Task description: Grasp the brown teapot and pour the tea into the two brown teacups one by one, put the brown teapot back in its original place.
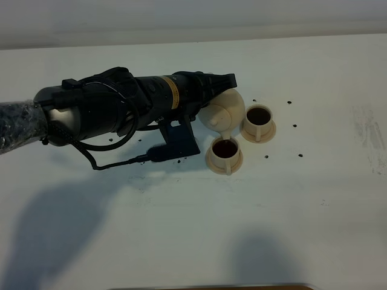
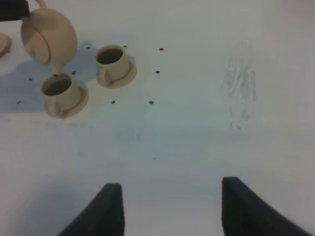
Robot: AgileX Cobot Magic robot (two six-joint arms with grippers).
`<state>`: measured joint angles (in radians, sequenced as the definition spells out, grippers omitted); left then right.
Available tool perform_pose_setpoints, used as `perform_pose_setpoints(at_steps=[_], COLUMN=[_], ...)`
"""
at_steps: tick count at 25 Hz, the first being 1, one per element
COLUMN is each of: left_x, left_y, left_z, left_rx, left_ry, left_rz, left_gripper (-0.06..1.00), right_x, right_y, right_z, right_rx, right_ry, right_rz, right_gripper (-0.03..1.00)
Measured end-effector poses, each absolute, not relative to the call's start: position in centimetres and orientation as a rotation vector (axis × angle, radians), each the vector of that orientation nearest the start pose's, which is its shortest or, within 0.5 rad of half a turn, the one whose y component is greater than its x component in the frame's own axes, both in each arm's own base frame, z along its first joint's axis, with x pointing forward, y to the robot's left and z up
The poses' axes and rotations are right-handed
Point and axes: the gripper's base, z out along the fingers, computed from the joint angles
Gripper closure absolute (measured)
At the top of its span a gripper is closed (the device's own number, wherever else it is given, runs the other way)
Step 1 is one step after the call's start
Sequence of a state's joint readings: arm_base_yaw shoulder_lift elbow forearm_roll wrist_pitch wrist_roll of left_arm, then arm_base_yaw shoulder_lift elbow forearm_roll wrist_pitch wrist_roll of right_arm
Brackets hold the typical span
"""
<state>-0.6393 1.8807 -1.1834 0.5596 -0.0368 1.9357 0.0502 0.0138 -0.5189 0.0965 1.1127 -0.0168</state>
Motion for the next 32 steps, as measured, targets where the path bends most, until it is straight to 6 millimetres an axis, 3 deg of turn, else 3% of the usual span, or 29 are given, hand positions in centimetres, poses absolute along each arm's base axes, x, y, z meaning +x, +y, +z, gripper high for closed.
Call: perform_pose_setpoints(at_steps=[8, 15, 26, 32], left_x=[33.4, 33.3, 32.9, 33.3], left_y=[-25.0, -24.8, -24.1, -23.2], left_z=[20.5, 20.6, 21.5, 21.3], left_rx=[2.341, 2.339, 2.301, 2.214], left_ry=[0.007, 0.124, 0.431, 0.761], left_rz=[0.997, 0.953, 0.832, 0.691], left_gripper=[0.78, 0.78, 0.78, 0.78], right_x=[-0.8, -0.8, -0.8, -0.8], right_y=[0.7, 0.7, 0.7, 0.7], right_z=[27.9, 27.9, 27.9, 27.9], right_rx=[-0.078, -0.078, -0.078, -0.078], right_ry=[2.089, 2.089, 2.089, 2.089], right_rz=[0.137, 0.137, 0.137, 0.137], right_gripper=[0.53, 0.53, 0.53, 0.53])
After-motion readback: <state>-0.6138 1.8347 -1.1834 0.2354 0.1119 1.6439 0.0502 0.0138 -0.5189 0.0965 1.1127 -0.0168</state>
